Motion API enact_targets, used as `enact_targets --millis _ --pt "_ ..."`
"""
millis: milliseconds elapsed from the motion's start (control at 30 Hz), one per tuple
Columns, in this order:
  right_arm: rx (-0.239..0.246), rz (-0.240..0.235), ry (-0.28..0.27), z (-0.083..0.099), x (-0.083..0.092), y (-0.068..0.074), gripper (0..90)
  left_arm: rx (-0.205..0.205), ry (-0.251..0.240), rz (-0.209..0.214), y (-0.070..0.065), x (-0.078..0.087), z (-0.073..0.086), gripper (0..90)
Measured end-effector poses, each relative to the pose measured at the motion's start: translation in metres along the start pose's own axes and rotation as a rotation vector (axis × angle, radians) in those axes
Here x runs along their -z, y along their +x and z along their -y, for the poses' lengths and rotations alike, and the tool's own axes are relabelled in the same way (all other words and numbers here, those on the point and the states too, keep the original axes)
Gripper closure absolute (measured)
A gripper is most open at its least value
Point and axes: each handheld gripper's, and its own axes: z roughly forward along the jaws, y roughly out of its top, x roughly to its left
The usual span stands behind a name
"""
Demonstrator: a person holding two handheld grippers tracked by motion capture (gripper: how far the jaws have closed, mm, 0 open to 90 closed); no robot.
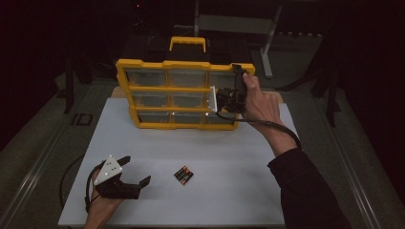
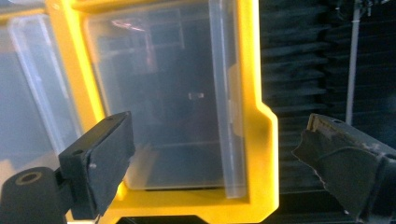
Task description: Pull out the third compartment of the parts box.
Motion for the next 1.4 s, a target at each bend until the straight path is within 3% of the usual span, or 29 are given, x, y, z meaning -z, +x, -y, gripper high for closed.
enact_targets --millis 200,300,533,733,1400 --pt "0.022 0.042 -0.001 0.0011 -0.0041 -0.0016 16.4 0.000 0.003 0.000 -0.0002 -0.0003 0.0000 0.3" --pt "0.040 0.073 -0.012 0.0011 -0.0044 -0.0012 26.7 0.000 0.005 -0.001 -0.0003 -0.0006 0.0000 0.3" --pt "0.069 0.128 -0.007 0.0007 -0.0063 0.0006 40.9 -0.002 0.008 -0.001 -0.0003 -0.0008 0.0001 0.3" --pt "0.076 0.144 0.023 0.0034 -0.0094 0.0023 45.6 0.000 0.010 -0.001 -0.0003 -0.0011 0.0002 0.3" --pt "0.125 0.205 0.029 0.0068 -0.0091 0.0073 54.7 0.000 0.014 0.001 -0.0003 -0.0015 0.0004 0.3"
